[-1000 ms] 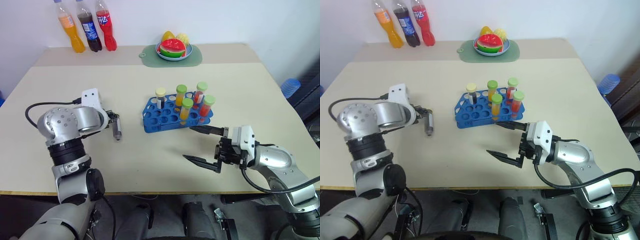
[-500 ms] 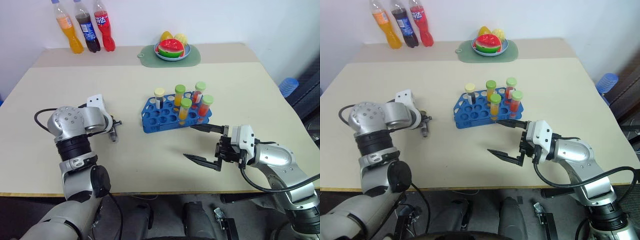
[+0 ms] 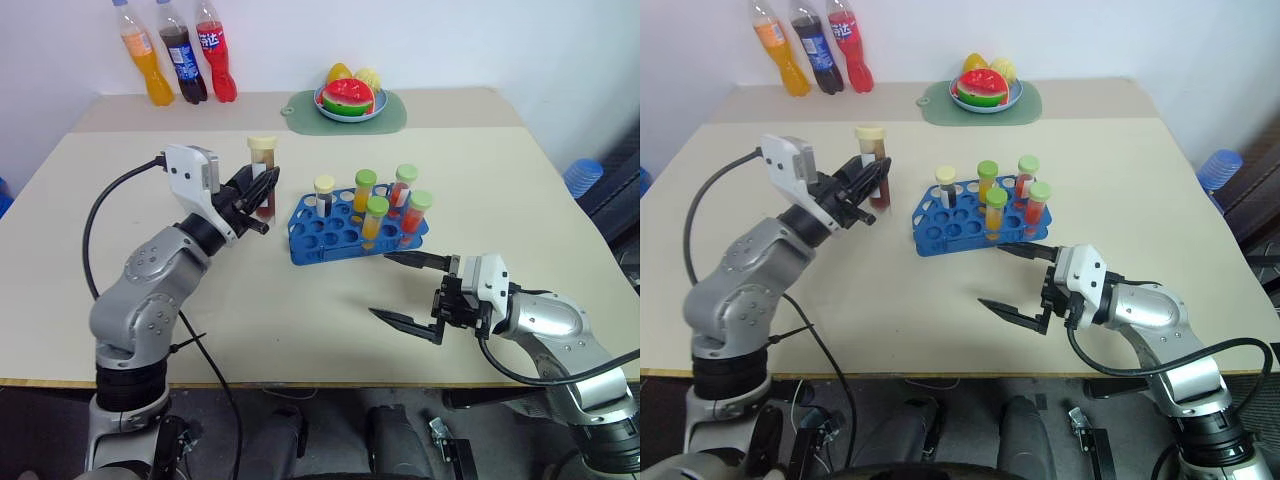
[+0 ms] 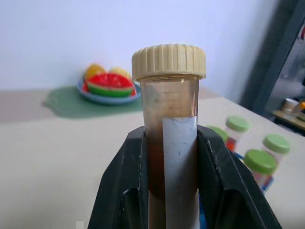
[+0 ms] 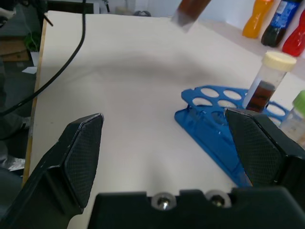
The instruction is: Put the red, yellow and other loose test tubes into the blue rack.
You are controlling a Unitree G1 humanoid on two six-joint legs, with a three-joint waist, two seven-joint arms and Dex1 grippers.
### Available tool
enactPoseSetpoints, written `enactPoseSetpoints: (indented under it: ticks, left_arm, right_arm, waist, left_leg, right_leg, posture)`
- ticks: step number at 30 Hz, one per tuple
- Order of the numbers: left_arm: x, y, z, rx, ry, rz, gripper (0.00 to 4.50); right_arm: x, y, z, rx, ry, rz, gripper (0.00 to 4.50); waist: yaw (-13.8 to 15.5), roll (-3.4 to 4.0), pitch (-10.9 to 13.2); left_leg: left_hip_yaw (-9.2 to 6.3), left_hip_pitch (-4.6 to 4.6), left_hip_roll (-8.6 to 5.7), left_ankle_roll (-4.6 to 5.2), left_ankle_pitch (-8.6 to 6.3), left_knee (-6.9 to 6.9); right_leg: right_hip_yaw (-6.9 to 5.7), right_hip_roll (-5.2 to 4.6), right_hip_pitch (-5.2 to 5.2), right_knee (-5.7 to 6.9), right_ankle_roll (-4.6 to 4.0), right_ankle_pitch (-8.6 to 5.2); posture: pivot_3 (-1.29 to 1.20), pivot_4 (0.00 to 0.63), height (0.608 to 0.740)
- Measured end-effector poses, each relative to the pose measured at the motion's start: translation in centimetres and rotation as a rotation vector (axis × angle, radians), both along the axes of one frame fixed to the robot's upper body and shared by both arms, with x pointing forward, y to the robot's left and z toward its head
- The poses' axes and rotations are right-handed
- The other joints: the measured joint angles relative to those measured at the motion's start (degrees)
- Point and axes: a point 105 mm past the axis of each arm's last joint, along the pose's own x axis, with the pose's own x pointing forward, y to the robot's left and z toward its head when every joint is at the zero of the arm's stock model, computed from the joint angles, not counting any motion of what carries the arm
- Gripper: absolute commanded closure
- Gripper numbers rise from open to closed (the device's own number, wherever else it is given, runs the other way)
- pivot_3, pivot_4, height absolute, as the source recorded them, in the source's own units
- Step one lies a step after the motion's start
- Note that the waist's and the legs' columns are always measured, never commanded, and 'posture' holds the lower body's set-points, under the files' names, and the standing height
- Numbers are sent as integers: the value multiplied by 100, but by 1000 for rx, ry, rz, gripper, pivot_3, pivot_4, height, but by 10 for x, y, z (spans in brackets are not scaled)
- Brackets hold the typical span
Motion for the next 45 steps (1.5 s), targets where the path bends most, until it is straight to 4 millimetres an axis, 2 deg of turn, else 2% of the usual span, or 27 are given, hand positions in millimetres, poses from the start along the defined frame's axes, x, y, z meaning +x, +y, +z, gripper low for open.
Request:
enactPoseSetpoints:
  ticks: [3, 6, 10, 14, 19, 38, 45]
  left_arm:
    - [2, -18, -9, 25, -42, -67, 3727]
    - [1, -35, -18, 105, -156, -132, 3727]
    - [-4, -54, -34, 82, -208, -189, 3727]
    - [-7, -62, -56, 137, -235, -218, 3727]
    - [-1, -64, -79, 171, -234, -192, 3727]
    - [21, -91, -77, 122, -265, -181, 3727]
    - [16, -94, -57, 10, -302, -246, 3727]
  right_arm:
    - [1, -2, 1, -2, -7, -9, 0]
    - [1, -7, 4, -8, -17, -31, 0]
    - [-2, -11, 5, -22, -17, -53, 0]
    - [-6, -15, 6, -33, -14, -75, 0]
    - [-10, -17, 5, -44, -4, -85, 0]
    - [-8, -22, 10, -43, -13, -120, 0]
    - [-7, -22, 11, -39, -16, -131, 0]
  waist:
    - [4, -1, 1]
    - [5, 0, 0]
    - [12, 0, 0]
    - [8, 1, -1]
    - [15, 1, -1]
    - [18, 0, -3]
    - [13, 0, -2]
  left_leg:
    - [3, -2, 0, -11, 6, 0]
    - [6, -3, 1, -15, 9, -2]
    - [7, -6, 2, -11, 7, -1]
    - [11, -6, 4, 0, 1, -1]
    - [11, -6, 3, 23, -12, 2]
    - [10, -3, 2, 26, -13, 13]
    - [9, -4, 2, 26, -13, 13]
  right_leg:
    - [1, 0, -1, -6, 3, 2]
    - [2, 0, 0, -16, 6, 3]
    - [5, 1, 2, -30, 19, 13]
    - [8, 3, 2, -34, 21, 15]
    - [8, 3, 3, -37, 25, 19]
    - [8, 4, 17, -44, 38, 28]
    - [8, 4, 15, -44, 38, 28]
  posture:
    - [0, 150, 740]
    - [0, 150, 740]
    - [0, 150, 740]
    - [0, 150, 740]
    - [0, 150, 740]
    - [0, 150, 740]
    - [0, 150, 740]
